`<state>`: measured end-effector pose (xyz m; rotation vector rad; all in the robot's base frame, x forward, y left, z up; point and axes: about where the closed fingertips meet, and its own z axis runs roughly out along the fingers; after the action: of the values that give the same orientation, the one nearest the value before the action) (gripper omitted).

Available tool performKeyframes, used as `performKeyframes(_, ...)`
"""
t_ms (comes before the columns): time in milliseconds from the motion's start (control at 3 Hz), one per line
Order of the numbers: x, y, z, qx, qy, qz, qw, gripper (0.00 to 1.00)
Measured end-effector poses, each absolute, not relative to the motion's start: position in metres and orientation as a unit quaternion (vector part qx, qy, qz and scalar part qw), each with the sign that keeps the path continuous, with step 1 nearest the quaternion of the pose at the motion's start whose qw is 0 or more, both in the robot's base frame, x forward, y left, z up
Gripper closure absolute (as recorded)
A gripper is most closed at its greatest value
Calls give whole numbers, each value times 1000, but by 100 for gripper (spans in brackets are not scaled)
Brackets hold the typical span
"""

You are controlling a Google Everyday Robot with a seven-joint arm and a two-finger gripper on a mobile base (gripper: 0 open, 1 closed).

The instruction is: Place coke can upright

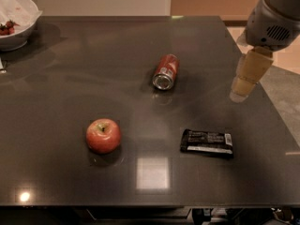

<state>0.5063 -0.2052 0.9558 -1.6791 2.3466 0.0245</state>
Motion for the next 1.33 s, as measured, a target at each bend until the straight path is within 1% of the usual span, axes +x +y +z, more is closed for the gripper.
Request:
performKeyframes(667, 581, -169, 937, -521, 845, 20, 122, 0)
performKeyframes(1333, 633, -138, 925, -425, 896, -1, 126, 0)
